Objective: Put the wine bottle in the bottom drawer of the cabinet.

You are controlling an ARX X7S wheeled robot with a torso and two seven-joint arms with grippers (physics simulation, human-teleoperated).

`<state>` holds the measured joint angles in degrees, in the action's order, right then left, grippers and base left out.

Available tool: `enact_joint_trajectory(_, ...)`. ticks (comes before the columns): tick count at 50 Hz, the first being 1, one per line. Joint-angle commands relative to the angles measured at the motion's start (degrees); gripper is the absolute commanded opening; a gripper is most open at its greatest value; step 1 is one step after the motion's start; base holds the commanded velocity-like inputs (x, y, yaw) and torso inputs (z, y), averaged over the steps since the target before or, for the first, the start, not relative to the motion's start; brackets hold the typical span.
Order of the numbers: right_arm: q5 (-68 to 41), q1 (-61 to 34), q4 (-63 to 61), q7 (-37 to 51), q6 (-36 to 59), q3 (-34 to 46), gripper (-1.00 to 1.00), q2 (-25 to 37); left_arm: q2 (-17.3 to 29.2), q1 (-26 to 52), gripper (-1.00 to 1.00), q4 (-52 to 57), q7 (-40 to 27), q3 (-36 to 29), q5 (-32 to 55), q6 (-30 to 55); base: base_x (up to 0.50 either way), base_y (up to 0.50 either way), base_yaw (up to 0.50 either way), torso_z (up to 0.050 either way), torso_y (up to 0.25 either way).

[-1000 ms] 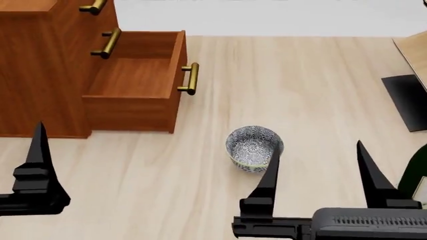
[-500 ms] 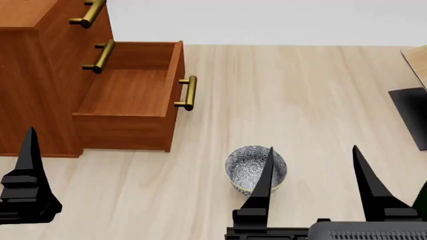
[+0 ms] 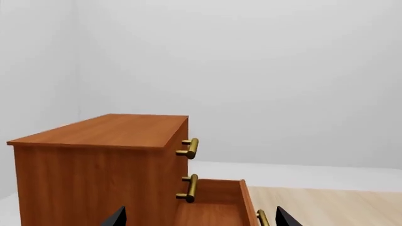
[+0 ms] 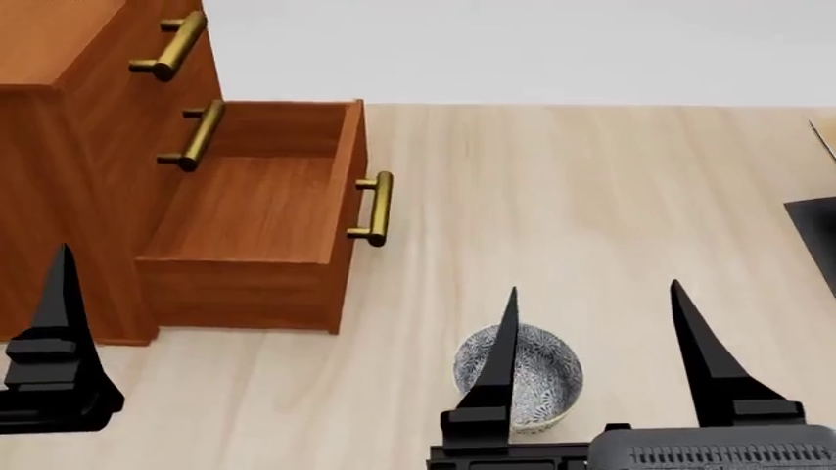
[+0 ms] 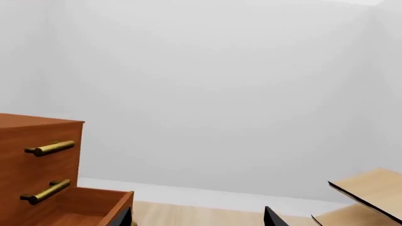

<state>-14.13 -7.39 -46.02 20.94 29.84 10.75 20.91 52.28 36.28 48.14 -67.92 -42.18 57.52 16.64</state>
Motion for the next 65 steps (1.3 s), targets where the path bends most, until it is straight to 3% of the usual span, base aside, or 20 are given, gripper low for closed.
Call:
enact_joint_trajectory(1, -0.4, 0.1, 0.9, -0.2, -1.3, 0.1, 1.00, -0.1, -0.1, 0.1, 1.00, -0.1, 0.0, 0.1, -0.1, 0.1, 0.13, 0.22, 0.00, 0.000, 0.000)
enact_joint_trajectory(18, -1.1, 0.1, 1.4, -0.1, -1.6, -0.1, 1.00, 0.1, -0.2, 0.0, 1.00, -0.2, 0.2, 0.1, -0.3, 0.1, 0.13, 0.19, 0.00, 0.000, 0.000)
enact_joint_trajectory(65, -1.5, -0.4, 2.0, 0.6, -2.0, 0.5, 1.00, 0.9, -0.8, 0.2, 1.00, -0.3, 0.7, 0.1, -0.4, 0.5, 0.18, 0.00, 0.00, 0.000, 0.000)
